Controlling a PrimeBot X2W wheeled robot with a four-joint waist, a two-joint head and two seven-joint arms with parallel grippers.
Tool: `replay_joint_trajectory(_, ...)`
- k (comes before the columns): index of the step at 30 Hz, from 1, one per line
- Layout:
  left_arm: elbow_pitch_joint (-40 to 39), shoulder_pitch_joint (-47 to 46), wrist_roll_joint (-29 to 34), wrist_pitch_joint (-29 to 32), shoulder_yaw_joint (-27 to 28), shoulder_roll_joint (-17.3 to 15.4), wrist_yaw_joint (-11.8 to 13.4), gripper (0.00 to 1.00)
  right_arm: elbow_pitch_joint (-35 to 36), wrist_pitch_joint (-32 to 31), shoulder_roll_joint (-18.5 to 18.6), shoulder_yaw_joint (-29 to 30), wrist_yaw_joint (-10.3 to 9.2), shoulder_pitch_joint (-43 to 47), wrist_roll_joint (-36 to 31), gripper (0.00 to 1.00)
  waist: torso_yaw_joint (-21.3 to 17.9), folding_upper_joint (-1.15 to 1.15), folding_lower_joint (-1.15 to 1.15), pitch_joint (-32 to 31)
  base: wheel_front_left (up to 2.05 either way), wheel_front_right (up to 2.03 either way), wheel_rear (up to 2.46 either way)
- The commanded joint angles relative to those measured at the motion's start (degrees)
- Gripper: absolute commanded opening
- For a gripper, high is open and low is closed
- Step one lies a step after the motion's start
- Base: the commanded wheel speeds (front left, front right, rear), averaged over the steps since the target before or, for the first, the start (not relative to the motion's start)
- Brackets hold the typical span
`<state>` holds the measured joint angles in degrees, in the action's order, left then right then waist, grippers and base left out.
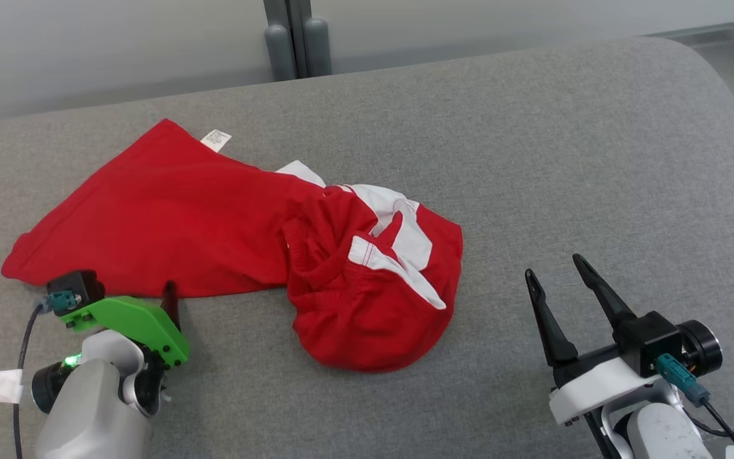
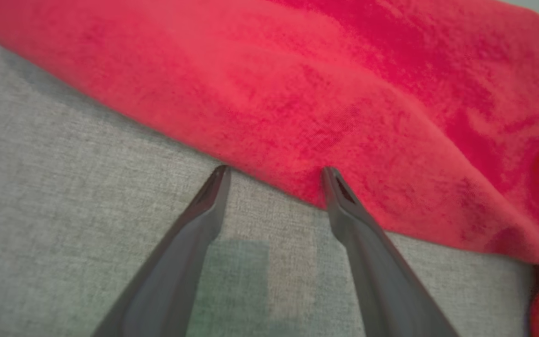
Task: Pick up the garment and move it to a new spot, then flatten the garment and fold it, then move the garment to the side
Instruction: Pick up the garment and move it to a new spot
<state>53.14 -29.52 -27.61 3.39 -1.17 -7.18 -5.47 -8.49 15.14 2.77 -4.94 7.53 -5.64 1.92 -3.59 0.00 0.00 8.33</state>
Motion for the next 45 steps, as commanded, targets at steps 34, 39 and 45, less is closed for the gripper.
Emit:
replay_joint_trajectory(34,-9.0,-15.1,6.6,-13.5,-11.4,-7.6,-2.0,0.0,-0.5,0.0,0.2,2.8,-0.08,1.6,0.2,1.0,6.0,0.0,0.0,-5.2,0.0,0.0,0.0)
replay_joint_trajectory(39,-15.1,-14.4,6.9,-10.4,-11.5,-10.2,-1.1,0.0,-0.6,0.0,0.2,3.4,-0.08,3.3,0.5,1.0,9.9,0.0,0.0,-8.0,0.0,0.0,0.0)
replay_joint_trajectory(45,-24.7,-11.6,6.6,-6.1,-10.7,-13.4,0.4,0.0,-0.4,0.0,0.2,4.0,-0.08,4.2,1.0,1.0,15.3,0.0,0.0,-9.4,0.0,0.0,0.0)
